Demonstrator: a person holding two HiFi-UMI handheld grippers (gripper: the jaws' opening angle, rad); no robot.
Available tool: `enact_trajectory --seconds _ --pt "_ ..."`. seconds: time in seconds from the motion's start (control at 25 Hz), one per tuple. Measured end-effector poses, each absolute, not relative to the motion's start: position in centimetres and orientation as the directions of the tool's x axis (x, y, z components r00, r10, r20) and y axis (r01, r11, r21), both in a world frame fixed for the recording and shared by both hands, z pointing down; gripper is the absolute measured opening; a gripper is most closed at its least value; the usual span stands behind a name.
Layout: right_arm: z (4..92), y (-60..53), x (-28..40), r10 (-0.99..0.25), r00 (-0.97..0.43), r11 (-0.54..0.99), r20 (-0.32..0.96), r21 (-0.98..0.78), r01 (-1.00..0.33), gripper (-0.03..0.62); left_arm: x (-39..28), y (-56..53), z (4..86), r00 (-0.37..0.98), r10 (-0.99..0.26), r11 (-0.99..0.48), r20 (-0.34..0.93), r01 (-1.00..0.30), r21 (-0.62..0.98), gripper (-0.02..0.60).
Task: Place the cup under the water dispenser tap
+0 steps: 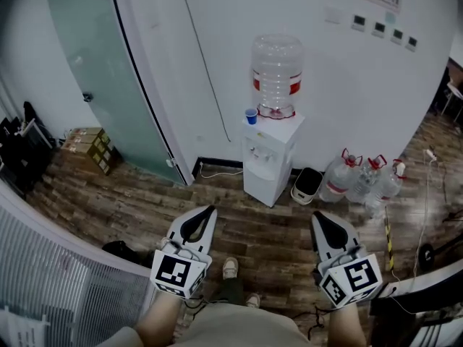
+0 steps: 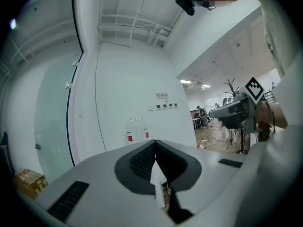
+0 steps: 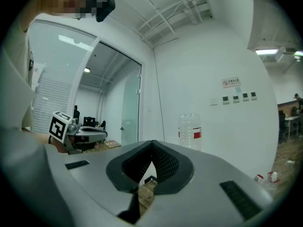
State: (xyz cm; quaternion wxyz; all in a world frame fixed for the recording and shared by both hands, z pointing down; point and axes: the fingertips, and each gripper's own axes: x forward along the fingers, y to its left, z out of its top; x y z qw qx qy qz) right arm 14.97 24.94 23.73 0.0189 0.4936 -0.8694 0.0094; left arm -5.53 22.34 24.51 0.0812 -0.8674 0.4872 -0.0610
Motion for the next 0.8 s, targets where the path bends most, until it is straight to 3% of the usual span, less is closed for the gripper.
enact_trajectory --seconds 0.8 --pt "26.0 14.3 14.2 -0.841 -0.530 0.532 0.111 -0.009 -0.847 0.008 -5.7 11.5 25.8 0.527 -0.848 -0.527 0.043 -0.834 -0.164 0.006"
